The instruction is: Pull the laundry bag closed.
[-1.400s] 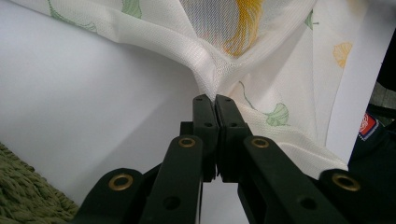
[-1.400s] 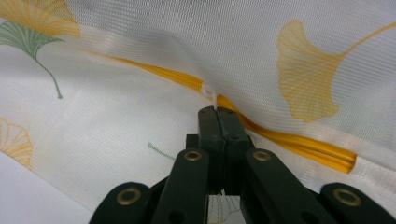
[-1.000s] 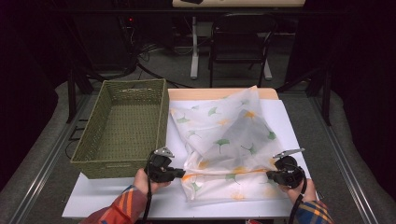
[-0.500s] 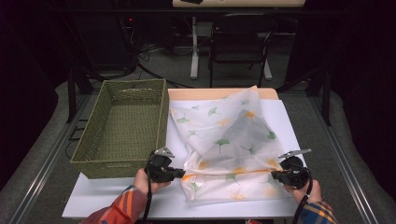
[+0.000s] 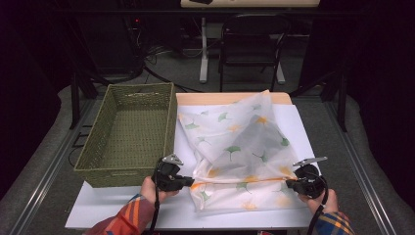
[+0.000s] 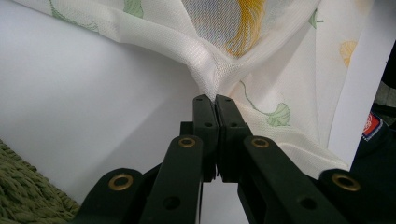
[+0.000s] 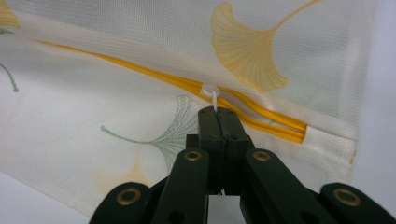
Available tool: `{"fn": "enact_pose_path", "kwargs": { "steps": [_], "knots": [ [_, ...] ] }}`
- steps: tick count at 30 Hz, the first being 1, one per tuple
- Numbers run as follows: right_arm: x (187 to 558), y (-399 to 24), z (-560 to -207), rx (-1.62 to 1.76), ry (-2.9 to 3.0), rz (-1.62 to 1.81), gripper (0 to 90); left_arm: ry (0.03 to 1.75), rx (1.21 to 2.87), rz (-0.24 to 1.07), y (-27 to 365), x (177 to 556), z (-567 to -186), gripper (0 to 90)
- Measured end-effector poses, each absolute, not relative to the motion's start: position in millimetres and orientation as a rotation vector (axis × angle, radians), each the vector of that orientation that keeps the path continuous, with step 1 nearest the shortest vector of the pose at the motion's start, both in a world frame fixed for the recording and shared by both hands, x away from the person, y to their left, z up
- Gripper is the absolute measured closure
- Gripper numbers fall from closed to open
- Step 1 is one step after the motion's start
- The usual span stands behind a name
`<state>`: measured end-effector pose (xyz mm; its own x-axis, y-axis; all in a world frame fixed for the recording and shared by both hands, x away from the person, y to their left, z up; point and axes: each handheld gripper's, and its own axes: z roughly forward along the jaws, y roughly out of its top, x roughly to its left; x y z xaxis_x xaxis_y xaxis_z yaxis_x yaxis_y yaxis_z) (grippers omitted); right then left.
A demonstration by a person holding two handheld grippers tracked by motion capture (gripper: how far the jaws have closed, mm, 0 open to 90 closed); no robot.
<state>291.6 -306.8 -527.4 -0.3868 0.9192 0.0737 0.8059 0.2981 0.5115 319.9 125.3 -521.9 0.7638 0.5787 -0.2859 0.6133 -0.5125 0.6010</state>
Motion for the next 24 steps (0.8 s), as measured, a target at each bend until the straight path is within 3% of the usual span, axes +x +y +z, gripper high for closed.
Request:
{"fn": "enact_pose_path", "kwargs": {
  "steps": [24],
  "knots": [
    [286.8, -314.2, -525.6, 1.598, 2.287, 0.64, 90.0, 0.871, 2.257, -0.037, 125.5, 317.3, -520.7, 89.1]
  ]
}}
